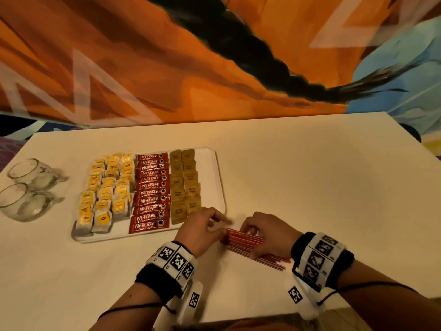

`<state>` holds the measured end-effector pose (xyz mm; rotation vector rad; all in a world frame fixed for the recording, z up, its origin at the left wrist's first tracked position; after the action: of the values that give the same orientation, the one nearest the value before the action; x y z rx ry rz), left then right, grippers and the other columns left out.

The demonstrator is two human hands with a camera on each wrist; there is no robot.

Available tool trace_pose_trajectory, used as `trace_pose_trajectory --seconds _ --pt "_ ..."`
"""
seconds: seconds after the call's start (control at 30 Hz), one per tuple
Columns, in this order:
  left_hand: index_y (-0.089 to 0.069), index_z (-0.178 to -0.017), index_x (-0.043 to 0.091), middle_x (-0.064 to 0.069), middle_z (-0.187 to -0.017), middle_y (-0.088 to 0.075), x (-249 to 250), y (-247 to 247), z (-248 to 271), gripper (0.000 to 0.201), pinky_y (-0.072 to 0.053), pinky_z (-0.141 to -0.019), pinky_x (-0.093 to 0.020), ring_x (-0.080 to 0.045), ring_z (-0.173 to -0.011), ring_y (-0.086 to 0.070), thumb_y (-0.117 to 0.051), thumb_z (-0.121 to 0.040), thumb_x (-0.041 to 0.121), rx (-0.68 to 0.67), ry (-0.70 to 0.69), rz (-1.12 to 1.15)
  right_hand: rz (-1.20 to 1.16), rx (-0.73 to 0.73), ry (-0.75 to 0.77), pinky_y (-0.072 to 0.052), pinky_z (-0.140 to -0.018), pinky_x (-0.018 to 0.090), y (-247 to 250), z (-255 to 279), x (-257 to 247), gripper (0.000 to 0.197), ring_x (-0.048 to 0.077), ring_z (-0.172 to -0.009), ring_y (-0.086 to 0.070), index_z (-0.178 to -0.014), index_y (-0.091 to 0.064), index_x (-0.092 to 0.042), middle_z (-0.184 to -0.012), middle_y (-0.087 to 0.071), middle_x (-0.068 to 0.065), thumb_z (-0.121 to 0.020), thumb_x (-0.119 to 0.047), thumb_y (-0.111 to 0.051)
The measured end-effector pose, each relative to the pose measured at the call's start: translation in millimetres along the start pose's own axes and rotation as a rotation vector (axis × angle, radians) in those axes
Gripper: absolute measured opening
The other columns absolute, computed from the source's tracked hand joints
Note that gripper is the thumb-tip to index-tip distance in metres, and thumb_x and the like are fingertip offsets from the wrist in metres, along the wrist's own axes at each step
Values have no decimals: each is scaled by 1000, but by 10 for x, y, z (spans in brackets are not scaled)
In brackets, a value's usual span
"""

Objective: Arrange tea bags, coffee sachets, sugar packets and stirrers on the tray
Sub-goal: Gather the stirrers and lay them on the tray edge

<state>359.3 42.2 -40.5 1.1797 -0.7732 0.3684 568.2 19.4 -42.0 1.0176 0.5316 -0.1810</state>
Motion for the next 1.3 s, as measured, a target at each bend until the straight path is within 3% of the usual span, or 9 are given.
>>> trace_pose_trajectory --seconds 0.07,0.13,0.23,0.37,0.63,0.93,1.1,1.2,1.3 --pt "-58 -90 43 12 -100 -56 27 -37 21 26 -51 -81 -29 -6 -91 -56 -74 -78 27 -9 -12 -22 -25 4 51 -46 -83 26 -18 -27 -12 58 7 -92 -53 -115 -60 -32 -101 -53 -12 -62 -35 -85" --pt "-59 -92 42 14 -99 -56 46 -83 33 25 -49 -84 -27 -6 -93 -54 -75 -76 29 -23 -21 -59 -15 37 55 -47 -85 26 7 -18 -1 64 7 -95 -55 -118 -60 -31 -104 -55 -11 -61 -40 -86" --pt "-62 -109 38 12 -108 -57 85 -178 16 40 -45 -92 -29 -8 -102 -51 -75 -72 41 -66 -48 -174 23 65 25 -48 -87 26 78 33 72 66 7 -98 -57 -117 -61 -25 -109 -58 -8 -59 -45 -86" --pt "-51 -125 41 10 -120 -52 216 -315 -66 58 -34 -94 -33 -15 -113 -44 -69 -71 54 -165 -80 -469 -6 73 24 -50 -85 28 85 54 105 50 8 -94 -59 -109 -67 -24 -104 -61 -7 -64 -39 -85" --pt "-56 -118 32 3 -116 -56 289 -310 -158 44 -31 -97 -38 -20 -114 -49 -59 -81 56 -205 -77 -624 5 98 75 -48 -83 31 57 14 70 27 15 -92 -60 -106 -72 -24 -102 -66 -3 -81 -34 -73" --pt "-51 -117 19 -4 -119 -59 298 -243 -161 32 -34 -93 -36 -26 -113 -52 -47 -94 41 -214 -130 -657 39 156 95 -47 -81 32 57 -60 6 23 15 -90 -60 -105 -71 -22 -101 -67 -2 -88 -35 -64" --pt "-44 -119 13 -9 -116 -60 204 -189 -145 29 -36 -88 -37 -29 -108 -52 -40 -99 33 -215 -126 -649 -13 182 78 -47 -76 29 104 -96 -17 19 10 -83 -60 -101 -68 -31 -93 -69 -8 -85 -41 -66" --pt "-40 -121 13 -12 -114 -62 156 -98 -145 28 -36 -82 -35 -30 -105 -55 -44 -96 25 -227 -113 -622 -50 180 58 -49 -76 28 159 -110 -64 32 5 -80 -61 -98 -66 -35 -89 -69 -12 -78 -59 -66" --pt "-40 -122 12 -13 -109 -63 130 43 -124 27 -37 -75 -32 -31 -98 -58 -43 -96 19 -255 -128 -540 -32 283 54 -48 -72 26 231 -118 -172 51 2 -76 -60 -91 -66 -36 -83 -68 -15 -75 -80 -45"
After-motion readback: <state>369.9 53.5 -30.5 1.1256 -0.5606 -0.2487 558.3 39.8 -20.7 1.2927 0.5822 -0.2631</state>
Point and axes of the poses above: each hand's wrist, its own z-axis away from the middle knuckle, its own y-axis out of the back of the hand, x = y × z, the point moved 1 cm from there along -z, towards the middle knuckle
